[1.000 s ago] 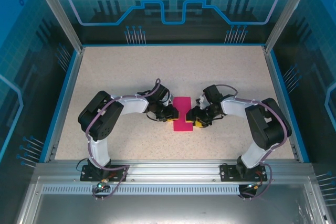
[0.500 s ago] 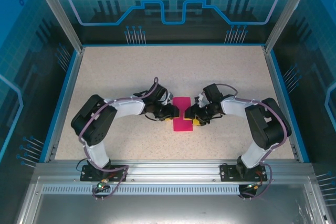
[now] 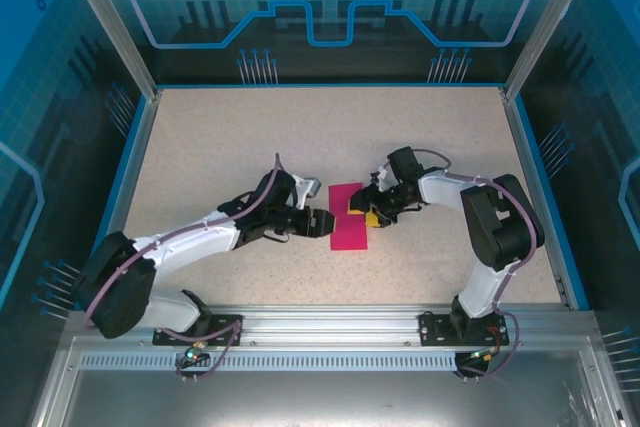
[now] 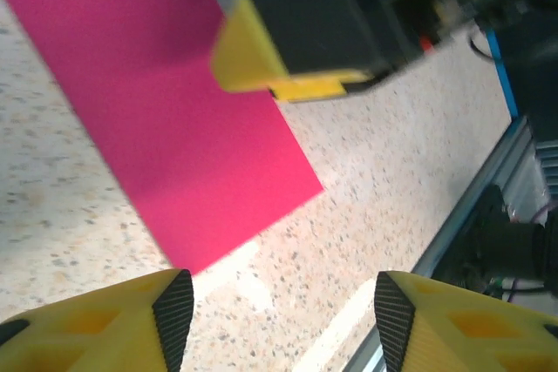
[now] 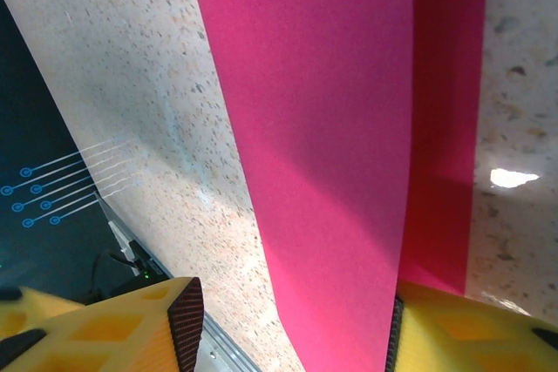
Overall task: Fold a paper plane with a square sheet of paper (fold left side to right side)
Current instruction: Fold the triangle a second time at the center of the table.
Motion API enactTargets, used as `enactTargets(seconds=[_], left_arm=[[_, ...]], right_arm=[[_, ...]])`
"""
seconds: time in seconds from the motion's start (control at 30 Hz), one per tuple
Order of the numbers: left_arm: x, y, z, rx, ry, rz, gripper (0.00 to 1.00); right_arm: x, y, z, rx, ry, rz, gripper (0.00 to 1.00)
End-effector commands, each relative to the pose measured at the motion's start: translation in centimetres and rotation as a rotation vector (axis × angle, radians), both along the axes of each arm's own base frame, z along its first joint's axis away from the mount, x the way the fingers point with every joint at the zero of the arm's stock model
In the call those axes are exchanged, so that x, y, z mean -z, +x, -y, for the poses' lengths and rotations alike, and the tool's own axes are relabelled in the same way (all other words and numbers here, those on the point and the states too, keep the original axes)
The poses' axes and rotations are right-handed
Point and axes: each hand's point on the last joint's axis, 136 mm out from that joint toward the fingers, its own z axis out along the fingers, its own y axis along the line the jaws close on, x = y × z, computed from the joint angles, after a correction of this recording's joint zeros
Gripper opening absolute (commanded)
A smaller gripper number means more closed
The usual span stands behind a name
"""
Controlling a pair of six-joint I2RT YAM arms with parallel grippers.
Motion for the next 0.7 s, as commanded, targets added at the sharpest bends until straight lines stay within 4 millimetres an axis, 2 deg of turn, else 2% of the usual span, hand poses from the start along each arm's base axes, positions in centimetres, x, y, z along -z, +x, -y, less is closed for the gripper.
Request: enactTargets(seconds=[0.0, 0.23, 0.43, 0.53, 0.67], left_arm=[[-0.4, -1.4, 0.6, 0.083, 0.113, 0.131, 0.61], [0.4, -2.8, 3.7, 0.128, 0.311, 0.255, 0.65], [1.8, -2.2, 6.4, 0.131, 0.5, 0.346, 0.68], [2.7, -1.7, 7.1, 0.112, 0.582, 0.362, 0.68], [4.1, -0.9, 7.1, 0.07, 0.691, 0.368, 0.69]], right_arm=[[-1.2, 0.5, -0.4, 0.011, 0.044, -0.035, 0.55], [-2.4, 1.1, -0.5, 0.031, 0.056, -0.025, 0.54], [-2.5, 1.3, -0.5, 0.04, 0.059, -0.029, 0.54], [-2.4, 1.4, -0.5, 0.043, 0.056, -0.026, 0.54], [-2.3, 1.4, -0.6, 0.049, 0.057, -0.028, 0.54]])
